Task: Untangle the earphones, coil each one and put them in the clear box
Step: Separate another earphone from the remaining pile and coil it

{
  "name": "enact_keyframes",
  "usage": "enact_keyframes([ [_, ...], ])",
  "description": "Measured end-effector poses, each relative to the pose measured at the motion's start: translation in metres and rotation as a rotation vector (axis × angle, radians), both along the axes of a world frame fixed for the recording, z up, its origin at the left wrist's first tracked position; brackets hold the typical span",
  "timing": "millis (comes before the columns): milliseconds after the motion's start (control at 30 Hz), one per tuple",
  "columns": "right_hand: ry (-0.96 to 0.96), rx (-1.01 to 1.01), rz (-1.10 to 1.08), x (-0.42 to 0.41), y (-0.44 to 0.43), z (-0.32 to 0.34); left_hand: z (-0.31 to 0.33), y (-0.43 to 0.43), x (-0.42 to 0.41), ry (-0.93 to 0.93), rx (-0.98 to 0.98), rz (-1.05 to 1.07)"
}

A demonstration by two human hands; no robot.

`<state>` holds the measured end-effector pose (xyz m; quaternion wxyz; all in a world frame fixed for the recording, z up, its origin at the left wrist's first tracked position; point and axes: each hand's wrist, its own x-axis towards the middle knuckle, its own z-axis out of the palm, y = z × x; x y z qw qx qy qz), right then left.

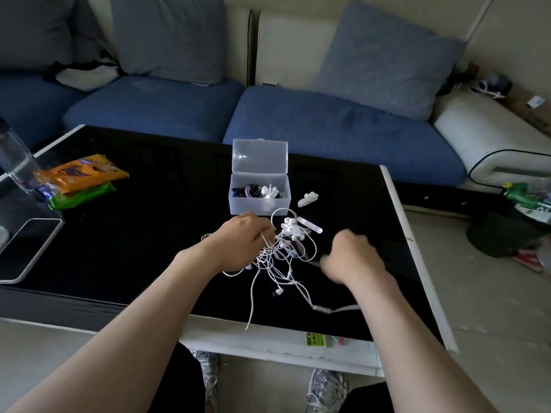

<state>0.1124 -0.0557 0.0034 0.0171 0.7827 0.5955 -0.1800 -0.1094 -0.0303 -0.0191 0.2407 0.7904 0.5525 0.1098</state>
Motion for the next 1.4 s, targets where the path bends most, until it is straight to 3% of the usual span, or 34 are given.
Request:
enact_keyframes([
  [67, 0.011, -0.034, 0.145, -0.009, -0.003, -0.001, 0.002, -0.001, 0.002, 0.003, 0.013, -0.024],
  [133, 0.237, 0.128, 0.217, -0.019, -0.002, 0.003, 0.002, -0.001, 0.003, 0.003, 0.015, -0.039],
  [233, 0.563, 0.335, 0.160, -0.032, -0.001, 0.012, -0.001, -0.001, 0.005, -0.004, 0.021, -0.053],
  [400, 0.262, 0.276, 0.335, -0.036, -0.005, 0.007, -0.001, 0.000, 0.006, -0.013, 0.040, -0.046],
  [567, 0.457, 0.125, 0.351, -0.032, 0.001, -0.003, -0.002, -0.001, 0.005, -0.005, 0.032, -0.059],
  [867, 0.653, 0.354, 0.346, -0.018, 0.014, -0.010, -0.006, 0.002, -0.004, -0.024, -0.066, -0.168],
  [1000, 1.015, 0.422, 0.169, -0.020, 0.013, -0.001, -0.014, 0.006, -0.006, 0.052, -0.098, -0.151],
  [1167, 1.923, 0.405, -0.357, -0.022, 0.013, 0.023, -0.018, 0.005, -0.009, 0.189, -0.193, -0.108],
  [1233, 2.089, 0.420, -0.550, -0.018, 0.012, 0.030, -0.018, 0.005, -0.010, 0.228, -0.237, -0.079],
  [1300, 2.061, 0.502, -0.688, -0.014, 0.010, 0.031, -0.020, 0.006, -0.011, 0.249, -0.248, -0.048],
  [1333, 1.932, 0.583, -0.723, -0.012, 0.009, 0.031, -0.020, 0.007, -0.011, 0.279, -0.252, -0.027],
  [1400, 1.420, 0.826, -0.637, -0.004, 0.009, 0.027, -0.021, 0.007, -0.011, 0.366, -0.244, 0.006],
])
